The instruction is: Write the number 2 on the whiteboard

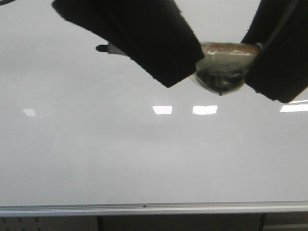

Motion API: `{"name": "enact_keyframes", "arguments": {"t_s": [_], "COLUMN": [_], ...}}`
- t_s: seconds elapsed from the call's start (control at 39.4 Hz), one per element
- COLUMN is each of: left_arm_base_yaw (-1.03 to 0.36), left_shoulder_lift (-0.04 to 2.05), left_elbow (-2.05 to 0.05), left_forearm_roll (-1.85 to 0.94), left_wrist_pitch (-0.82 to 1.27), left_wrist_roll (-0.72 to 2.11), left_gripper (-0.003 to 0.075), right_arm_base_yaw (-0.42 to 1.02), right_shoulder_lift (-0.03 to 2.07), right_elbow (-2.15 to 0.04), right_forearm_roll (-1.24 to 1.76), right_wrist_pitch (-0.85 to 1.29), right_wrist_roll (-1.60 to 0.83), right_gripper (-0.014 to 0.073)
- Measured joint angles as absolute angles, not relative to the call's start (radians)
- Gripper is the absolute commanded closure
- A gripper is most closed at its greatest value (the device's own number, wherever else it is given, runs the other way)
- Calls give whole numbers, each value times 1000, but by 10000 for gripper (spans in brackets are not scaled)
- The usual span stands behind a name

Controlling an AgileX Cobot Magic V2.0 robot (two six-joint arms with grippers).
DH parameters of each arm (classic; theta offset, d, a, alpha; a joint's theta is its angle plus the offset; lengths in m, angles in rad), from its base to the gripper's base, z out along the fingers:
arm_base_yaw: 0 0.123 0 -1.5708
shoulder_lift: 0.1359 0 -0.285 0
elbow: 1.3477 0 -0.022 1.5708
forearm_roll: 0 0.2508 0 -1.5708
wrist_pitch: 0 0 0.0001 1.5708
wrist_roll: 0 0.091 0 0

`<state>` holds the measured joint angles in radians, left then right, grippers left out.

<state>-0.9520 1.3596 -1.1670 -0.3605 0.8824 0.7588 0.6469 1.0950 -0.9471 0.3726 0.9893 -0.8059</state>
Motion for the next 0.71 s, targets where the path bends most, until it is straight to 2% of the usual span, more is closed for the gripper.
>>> {"name": "enact_keyframes", "arguments": {"t_s": [0.08, 0.2, 0.28, 0.33, 0.53, 0.71], "left_arm_base_yaw": [-954, -954, -954, -954, -942, -930], "left_shoulder_lift": [1360, 1360, 1360, 1360, 1360, 1309], "left_elbow": [-1167, -1167, -1167, -1167, -1167, -1167], "left_forearm_roll": [-359, -359, -351, -344, -235, -19], "left_wrist_pitch": [886, 888, 888, 888, 905, 927], "left_wrist_roll": [761, 762, 760, 758, 662, 424], "left_gripper": [668, 668, 668, 668, 668, 668], "right_arm_base_yaw": [649, 651, 651, 646, 543, 377], "right_shoulder_lift": [1095, 1095, 1095, 1095, 1039, 951], "right_elbow": [-947, -947, -947, -947, -947, -947], "right_forearm_roll": [373, 373, 373, 373, 326, 255], "right_wrist_pitch": [992, 992, 990, 994, 1024, 1040], "right_wrist_roll": [-810, -810, -808, -808, -725, -565], "right_gripper": [492, 241, 123, 83, 74, 74]}}
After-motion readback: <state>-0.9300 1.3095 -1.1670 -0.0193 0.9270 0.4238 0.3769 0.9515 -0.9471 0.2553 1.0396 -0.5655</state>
